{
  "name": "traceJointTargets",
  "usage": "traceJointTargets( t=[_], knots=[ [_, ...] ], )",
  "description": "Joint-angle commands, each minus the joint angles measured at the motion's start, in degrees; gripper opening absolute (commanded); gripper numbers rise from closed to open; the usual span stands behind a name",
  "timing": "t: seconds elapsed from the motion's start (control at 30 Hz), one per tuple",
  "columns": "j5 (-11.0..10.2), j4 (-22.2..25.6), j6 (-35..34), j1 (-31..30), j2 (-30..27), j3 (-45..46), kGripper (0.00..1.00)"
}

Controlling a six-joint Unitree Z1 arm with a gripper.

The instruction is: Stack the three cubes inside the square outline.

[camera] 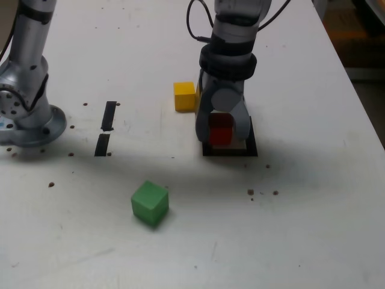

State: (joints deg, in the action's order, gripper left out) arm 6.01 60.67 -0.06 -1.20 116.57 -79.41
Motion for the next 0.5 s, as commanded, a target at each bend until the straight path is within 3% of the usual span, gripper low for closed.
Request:
traceJointTargets(
  t=[0.0,0.17,0.47],
  knots=[
    [0.43,-0.20,0.56,-0.03,0.20,0.23,0.63],
    [1.45,-1.22,3.33,-0.03,0.16,0.44,0.80],
    [1.32,-1.93,5.35,-0.03,-0.41,0.40,0.89]
  ],
)
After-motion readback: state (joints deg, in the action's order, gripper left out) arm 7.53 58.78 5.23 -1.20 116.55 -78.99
